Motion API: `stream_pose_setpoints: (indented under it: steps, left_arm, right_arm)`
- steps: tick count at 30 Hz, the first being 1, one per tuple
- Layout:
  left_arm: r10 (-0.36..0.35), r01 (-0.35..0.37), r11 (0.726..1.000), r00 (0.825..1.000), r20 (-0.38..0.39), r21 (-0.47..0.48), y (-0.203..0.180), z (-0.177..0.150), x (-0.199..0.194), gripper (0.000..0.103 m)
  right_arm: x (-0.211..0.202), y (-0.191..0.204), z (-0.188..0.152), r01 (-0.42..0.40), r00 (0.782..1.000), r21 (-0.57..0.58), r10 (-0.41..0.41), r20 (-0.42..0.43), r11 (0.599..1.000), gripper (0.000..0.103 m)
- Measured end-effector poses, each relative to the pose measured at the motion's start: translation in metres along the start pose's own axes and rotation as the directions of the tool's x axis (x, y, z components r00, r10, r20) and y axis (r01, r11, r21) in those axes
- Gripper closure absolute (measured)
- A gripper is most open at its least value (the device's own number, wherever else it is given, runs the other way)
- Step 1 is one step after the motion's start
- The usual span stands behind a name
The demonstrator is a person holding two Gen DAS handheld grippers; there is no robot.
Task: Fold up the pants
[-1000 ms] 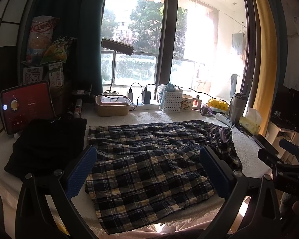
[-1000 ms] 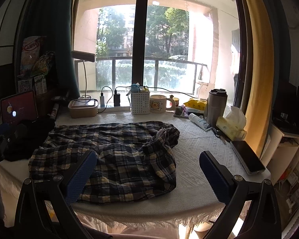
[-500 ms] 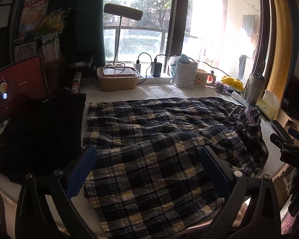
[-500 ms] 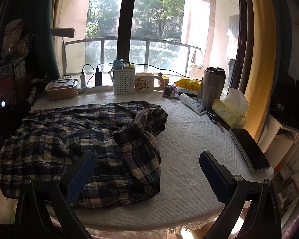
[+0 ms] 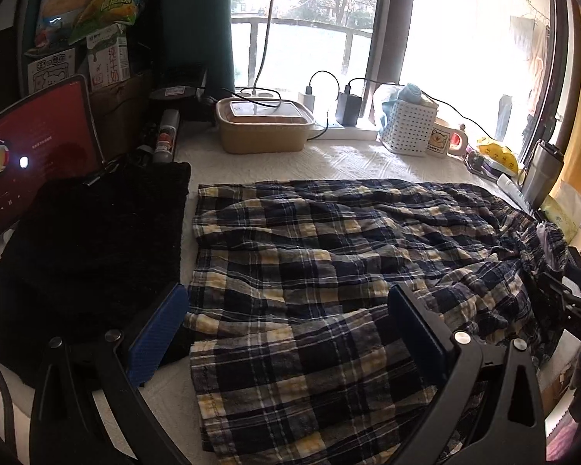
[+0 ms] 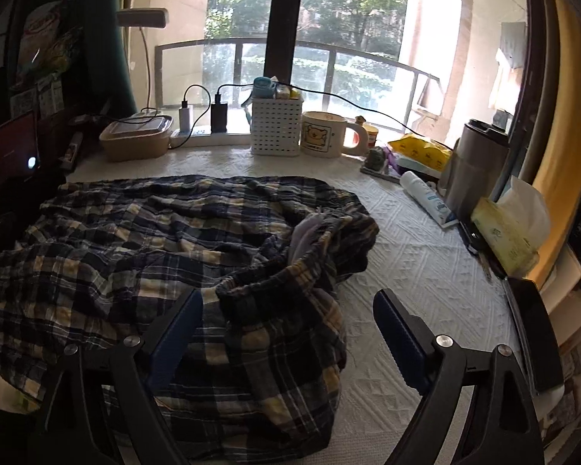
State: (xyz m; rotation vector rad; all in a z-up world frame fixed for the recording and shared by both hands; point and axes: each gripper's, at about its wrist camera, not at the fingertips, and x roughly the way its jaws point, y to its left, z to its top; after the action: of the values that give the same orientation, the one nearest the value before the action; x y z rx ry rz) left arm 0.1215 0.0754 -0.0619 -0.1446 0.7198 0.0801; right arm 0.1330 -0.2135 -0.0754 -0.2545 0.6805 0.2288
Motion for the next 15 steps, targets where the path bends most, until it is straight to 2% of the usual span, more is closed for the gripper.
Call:
stream_pose_setpoints:
  steps: [1,2,4,6,11,13,15]
  left_arm:
    - [-0.003,0.003,1.0,1.0,-0.005,0.005,-0.004,0.0,0.0,0.001]
    - [-0.005,0.005,1.0,1.0,-0.009,0.01,-0.006,0.0,0.0,0.001]
    - [-0.004,0.004,1.0,1.0,-0.015,0.017,-0.011,0.002,0.001,0.001]
    - [-0.001,0.001,1.0,1.0,-0.018,0.022,-0.014,0.004,0.002,0.001]
    - [0.002,0.0,0.999,0.999,-0.036,0.045,-0.022,0.009,0.009,0.001]
    - [0.013,-0.011,0.998,0.999,-0.039,0.057,-0.023,0.013,0.012,0.001]
    - [0.035,-0.032,0.996,0.999,-0.028,0.08,-0.022,0.019,0.014,0.001]
  right_arm:
    - [0.007,0.002,-0.001,0.004,1.0,-0.019,-0.004,-0.027,1.0,0.045]
    - [0.014,0.001,-0.003,-0.003,0.999,-0.022,0.002,-0.052,1.0,0.061]
    - [0.018,-0.012,-0.007,-0.006,0.998,0.009,0.006,-0.066,1.0,0.072]
    - [0.014,-0.034,-0.013,0.028,0.998,0.055,-0.024,-0.065,0.998,0.084]
    - [0.002,-0.107,-0.037,0.122,0.989,0.194,-0.102,-0.111,0.973,0.089]
    - [0.002,-0.129,-0.053,0.132,0.984,0.247,-0.097,-0.149,0.96,0.089]
    - [0.002,-0.143,-0.067,0.104,0.982,0.282,-0.053,-0.181,0.954,0.089]
